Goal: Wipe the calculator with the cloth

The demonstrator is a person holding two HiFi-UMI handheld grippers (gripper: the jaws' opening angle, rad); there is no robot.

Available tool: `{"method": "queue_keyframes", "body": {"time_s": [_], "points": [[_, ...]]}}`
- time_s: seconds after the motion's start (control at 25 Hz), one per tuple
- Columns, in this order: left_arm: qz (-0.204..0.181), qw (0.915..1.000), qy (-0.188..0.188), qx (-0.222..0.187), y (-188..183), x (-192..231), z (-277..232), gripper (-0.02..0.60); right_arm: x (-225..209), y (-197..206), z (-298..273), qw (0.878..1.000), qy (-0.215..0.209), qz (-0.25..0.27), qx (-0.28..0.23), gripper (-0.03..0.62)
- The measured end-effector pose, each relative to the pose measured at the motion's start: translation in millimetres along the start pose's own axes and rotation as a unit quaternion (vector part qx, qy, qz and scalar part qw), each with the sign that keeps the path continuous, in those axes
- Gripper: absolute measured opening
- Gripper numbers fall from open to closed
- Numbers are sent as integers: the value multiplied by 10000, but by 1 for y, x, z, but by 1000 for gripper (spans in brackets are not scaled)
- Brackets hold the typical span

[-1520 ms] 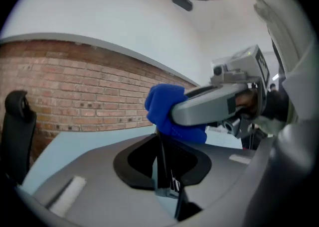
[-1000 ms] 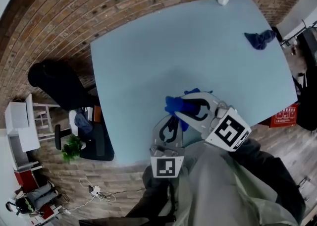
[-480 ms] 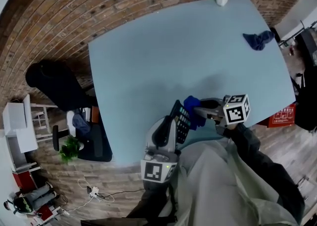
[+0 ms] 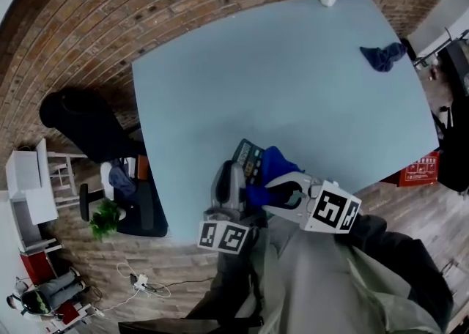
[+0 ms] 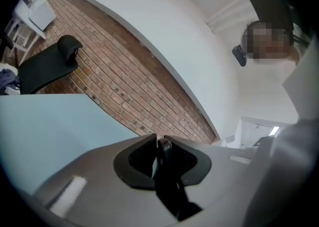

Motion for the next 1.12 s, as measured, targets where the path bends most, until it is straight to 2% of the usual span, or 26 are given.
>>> {"method": "queue_keyframes", "body": {"time_s": [0.08, 0.12, 0.2, 0.28, 0.32, 0.36, 0.4, 0.52, 0.6, 0.68, 0.8, 0.88, 0.92, 1.0, 1.12], "points": [[193, 9998, 2, -47, -2, 4, 4, 52, 9, 0, -3, 9997, -94, 204, -5, 108], [296, 9995, 30, -89, -2, 4, 7, 52, 3, 0, 0, 9997, 11, 213, -71, 107], [477, 9987, 74, -164, -3, 4, 12, 55, -29, 3, 13, 9975, 669, 51, -216, 107], [694, 9973, 55, -251, -5, 7, 16, 55, -67, 8, 29, 9881, 1501, -195, -264, 107], [824, 9961, 14, -304, -6, 10, 17, 55, -78, 10, 34, 9842, 1729, -269, -254, 107], [956, 9947, -38, -363, -7, 13, 18, 54, -81, 10, 37, 9835, 1760, -315, -289, 107], [1086, 9931, -90, -428, -8, 17, 19, 55, -73, 8, 37, 9859, 1601, -319, -376, 107], [1502, 9864, -160, -648, -12, 29, 20, 54, -11, -6, 24, 9976, 520, 17, -454, 107], [1740, 9820, -101, -728, -12, 32, 17, 54, 23, -7, 19, 9986, 61, 304, -423, 107], [1783, 9817, -52, -669, -13, 30, 16, 54, 23, -6, 24, 9964, 299, 320, -726, 107], [2169, 9730, 239, -755, -12, 21, 12, 55, -18, 4, 48, 9820, 1382, -493, -1189, 108], [2339, 9685, 269, -807, -11, 20, 11, 57, -46, 18, 64, 9707, 1953, -726, -1195, 107], [2401, 9669, 243, -831, -10, 21, 10, 58, -53, 22, 68, 9672, 2099, -758, -1216, 108], [2558, 9623, 179, -904, -9, 25, 9, 58, -48, 21, 68, 9675, 1997, -775, -1341, 108], [2862, 9518, 127, -1095, -7, 30, 9, 57, -5, 8, 53, 9814, 1018, -529, -1542, 107]]}}
Point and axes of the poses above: the fingertips, and each gripper's own axes: z backward along the fingers, x to its left, y out of its underside, the point moved 5 cm from there along z, backward along the fingers, and after that the axes turned 2 degrees about y, right-handed, at the moved point
